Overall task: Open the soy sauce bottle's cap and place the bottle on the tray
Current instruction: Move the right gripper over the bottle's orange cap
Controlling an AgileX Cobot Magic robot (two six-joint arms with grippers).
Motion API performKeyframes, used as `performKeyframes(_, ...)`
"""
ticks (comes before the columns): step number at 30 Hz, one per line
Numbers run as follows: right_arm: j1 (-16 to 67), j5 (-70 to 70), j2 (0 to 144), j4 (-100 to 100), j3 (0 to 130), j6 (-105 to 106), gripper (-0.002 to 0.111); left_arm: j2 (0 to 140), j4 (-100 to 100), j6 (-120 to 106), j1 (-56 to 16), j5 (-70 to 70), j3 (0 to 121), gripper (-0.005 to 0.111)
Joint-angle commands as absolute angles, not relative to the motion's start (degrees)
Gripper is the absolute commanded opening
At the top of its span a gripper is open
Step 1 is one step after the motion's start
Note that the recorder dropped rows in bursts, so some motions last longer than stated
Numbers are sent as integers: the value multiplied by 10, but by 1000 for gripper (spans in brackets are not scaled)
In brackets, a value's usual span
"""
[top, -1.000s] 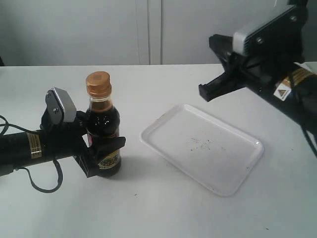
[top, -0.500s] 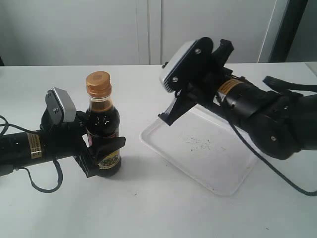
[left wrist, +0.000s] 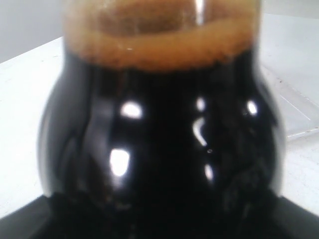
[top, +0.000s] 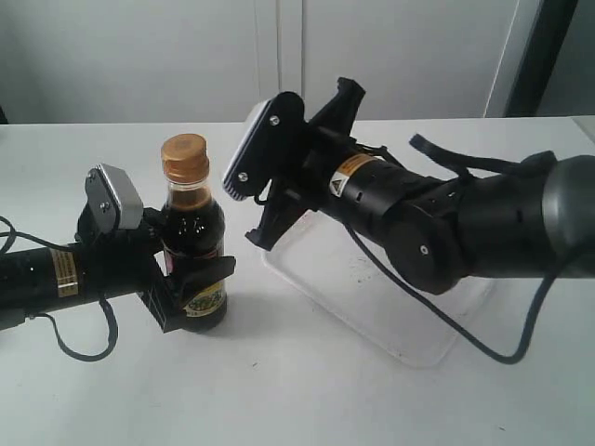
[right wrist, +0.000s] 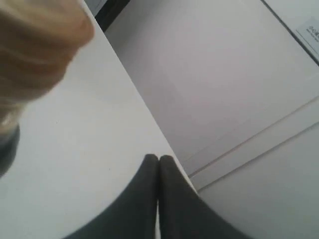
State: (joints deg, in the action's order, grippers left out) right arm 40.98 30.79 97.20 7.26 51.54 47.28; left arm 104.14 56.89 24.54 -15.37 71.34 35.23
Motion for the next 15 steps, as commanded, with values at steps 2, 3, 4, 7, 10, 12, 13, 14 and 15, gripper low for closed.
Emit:
performKeyframes(2,433,304,991,96,546,499,0,1040,579,244,-154,700,348,0)
performKeyframes(3,436,304,996,108,552,515,0,1040,579,244,-154,700,348,0)
performKeyframes(4,440,303,1000,118,556,533,0,1040,579,244,-154,700,348,0)
performKeyframes(7,451,303,1012,156,566,587,0,1040,579,244,-154,700,348,0)
performKeyframes(10,467,306,1015,187,574,622,0,1040,577,243,-154,700,348,0)
performKeyframes(12,471,311,1015,195,581,633,0,1040,577,243,-154,700,348,0)
performKeyframes(13,473,311,1015,197,583,635,0,1040,577,243,-154,700,348,0)
performKeyframes(14,473,309,1015,197,586,638,0,1040,577,243,-154,700,348,0)
performKeyframes(15,474,308,1015,197,588,638,0,1040,577,243,-154,700,348,0)
